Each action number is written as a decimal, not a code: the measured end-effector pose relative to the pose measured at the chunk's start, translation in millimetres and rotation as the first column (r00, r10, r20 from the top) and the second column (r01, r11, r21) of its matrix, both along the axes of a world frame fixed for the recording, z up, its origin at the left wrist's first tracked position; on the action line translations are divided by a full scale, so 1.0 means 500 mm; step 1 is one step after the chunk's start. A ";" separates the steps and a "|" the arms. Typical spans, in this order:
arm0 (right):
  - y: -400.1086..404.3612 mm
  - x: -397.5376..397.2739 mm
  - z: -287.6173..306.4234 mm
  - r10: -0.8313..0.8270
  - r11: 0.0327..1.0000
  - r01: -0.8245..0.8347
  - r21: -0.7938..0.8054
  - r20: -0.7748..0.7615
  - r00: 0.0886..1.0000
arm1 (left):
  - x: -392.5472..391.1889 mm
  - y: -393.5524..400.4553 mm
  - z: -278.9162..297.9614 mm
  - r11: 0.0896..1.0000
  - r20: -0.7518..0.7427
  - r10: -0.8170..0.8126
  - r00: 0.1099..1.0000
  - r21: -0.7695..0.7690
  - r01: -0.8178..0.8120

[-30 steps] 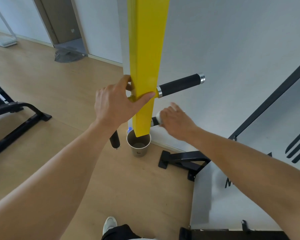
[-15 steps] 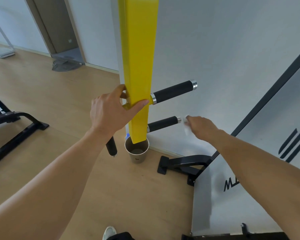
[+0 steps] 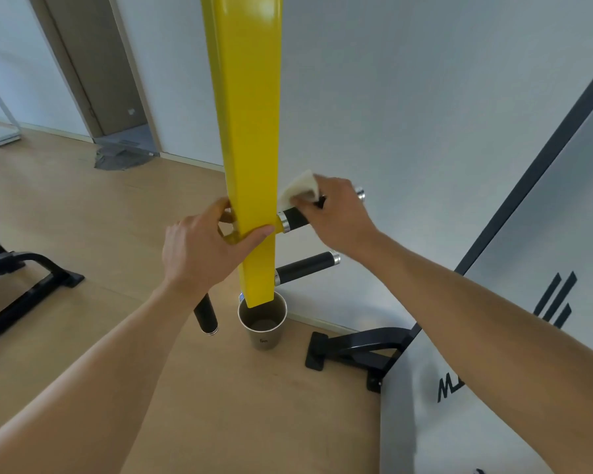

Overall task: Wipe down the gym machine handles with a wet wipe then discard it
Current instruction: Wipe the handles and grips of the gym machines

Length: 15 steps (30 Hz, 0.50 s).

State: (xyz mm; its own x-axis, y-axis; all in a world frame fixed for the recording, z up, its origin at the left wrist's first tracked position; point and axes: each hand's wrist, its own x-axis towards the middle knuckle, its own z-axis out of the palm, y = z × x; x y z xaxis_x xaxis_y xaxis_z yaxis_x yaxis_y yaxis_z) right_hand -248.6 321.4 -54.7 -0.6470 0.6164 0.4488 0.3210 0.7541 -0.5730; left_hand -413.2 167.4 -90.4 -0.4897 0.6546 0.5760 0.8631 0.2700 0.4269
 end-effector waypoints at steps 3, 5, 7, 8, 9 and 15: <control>-0.006 0.036 -0.035 0.223 0.966 -0.228 0.120 0.060 0.973 | -0.005 0.000 0.000 1.000 0.006 -0.005 1.000 0.009 0.004; -0.008 0.057 -0.039 0.335 0.940 -0.332 0.077 -0.027 0.942 | -0.005 0.001 0.001 1.000 -0.002 -0.002 1.000 0.014 0.002; -0.007 0.056 -0.037 0.335 0.941 -0.333 0.055 -0.033 0.942 | -0.004 0.004 0.002 1.000 -0.007 0.000 1.000 0.013 0.000; -0.006 0.050 -0.030 0.299 0.953 -0.298 0.061 -0.003 0.954 | -0.003 0.005 0.002 1.000 -0.010 0.002 1.000 0.014 -0.002; -0.006 0.044 -0.021 0.261 0.961 -0.264 0.084 0.045 0.964 | -0.002 0.006 0.002 1.000 -0.012 0.000 1.000 0.015 0.000; 0.023 0.020 -0.014 -0.001 0.754 -0.316 0.576 0.482 0.876 | -0.008 0.009 -0.003 0.999 0.014 -0.018 1.000 0.038 0.018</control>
